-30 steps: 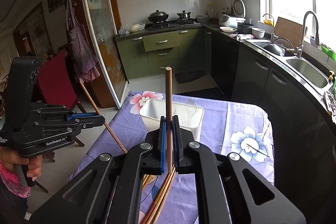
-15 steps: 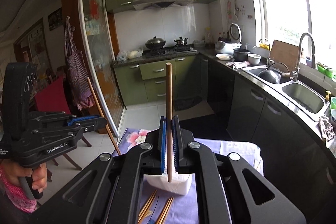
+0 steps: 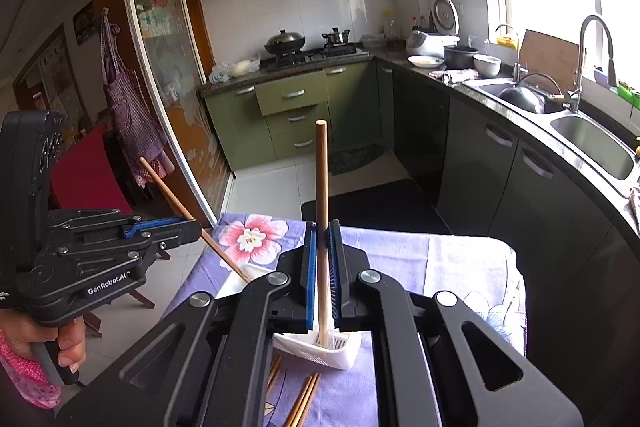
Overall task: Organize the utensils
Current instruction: 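Open the left tool releasing its chopstick while the right tool releases its chopstick into the holder, then move both tools back down toward the remaining wooden chopsticks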
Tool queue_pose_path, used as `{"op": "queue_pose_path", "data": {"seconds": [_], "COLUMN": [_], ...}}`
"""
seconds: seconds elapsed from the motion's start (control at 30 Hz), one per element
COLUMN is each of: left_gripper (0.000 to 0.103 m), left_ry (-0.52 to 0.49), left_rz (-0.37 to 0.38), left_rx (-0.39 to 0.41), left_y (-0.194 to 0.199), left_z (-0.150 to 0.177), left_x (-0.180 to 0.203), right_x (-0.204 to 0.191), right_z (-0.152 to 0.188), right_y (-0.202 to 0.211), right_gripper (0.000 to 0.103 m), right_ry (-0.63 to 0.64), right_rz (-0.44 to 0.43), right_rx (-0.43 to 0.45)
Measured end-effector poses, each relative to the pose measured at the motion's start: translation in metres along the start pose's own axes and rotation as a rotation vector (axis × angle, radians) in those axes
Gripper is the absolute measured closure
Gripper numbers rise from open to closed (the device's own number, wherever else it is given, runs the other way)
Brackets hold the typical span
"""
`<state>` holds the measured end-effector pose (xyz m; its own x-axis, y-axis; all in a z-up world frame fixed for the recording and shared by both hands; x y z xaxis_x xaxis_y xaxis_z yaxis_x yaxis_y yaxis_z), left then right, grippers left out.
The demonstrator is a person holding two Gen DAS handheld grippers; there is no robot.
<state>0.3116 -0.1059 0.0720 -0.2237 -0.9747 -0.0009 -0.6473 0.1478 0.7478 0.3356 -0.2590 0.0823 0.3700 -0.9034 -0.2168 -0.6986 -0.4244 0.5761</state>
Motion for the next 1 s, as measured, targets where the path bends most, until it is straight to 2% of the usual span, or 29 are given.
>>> {"op": "queue_pose_path", "data": {"seconds": [0.13, 0.3, 0.5, 0.63, 0.8, 1.0], "left_gripper": [0.097, 0.089, 0.083, 0.082, 0.082, 0.082], "left_ry": [-0.007, -0.015, -0.023, -0.021, 0.0, 0.038], "left_rz": [-0.005, -0.008, -0.006, 0.0, 0.013, 0.037], "left_rx": [-0.028, -0.042, -0.004, -0.016, -0.11, -0.245], "left_y": [-0.01, -0.007, 0.02, 0.03, 0.014, -0.034], "left_z": [0.012, 0.019, 0.024, 0.044, 0.094, 0.156], "left_x": [-0.003, -0.001, 0.005, 0.007, 0.006, 0.008], "right_x": [0.001, -0.002, -0.017, -0.025, -0.017, 0.003], "right_z": [0.015, 0.022, 0.021, 0.039, 0.101, 0.185], "right_y": [-0.013, -0.012, 0.028, 0.058, 0.064, 0.016], "right_gripper": [0.096, 0.089, 0.086, 0.079, 0.076, 0.076], "right_ry": [0.004, 0.011, 0.034, 0.051, 0.036, -0.022], "right_rz": [0.002, 0.003, -0.017, -0.024, -0.004, 0.035], "right_rx": [-0.028, -0.031, 0.033, 0.06, -0.003, -0.153]}}
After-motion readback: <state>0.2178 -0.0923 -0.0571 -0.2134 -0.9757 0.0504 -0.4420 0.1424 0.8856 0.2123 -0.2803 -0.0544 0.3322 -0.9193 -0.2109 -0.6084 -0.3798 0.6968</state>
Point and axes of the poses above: each gripper's, at about its wrist camera, not at the fingertips, and y roughly against the way its jaws point, x to its right, z to its underside, the point moved 3 cm from there along -y, roughly the way its jaws point, and after that the axes turned 2 degrees about -z, right-handed, at the moved point
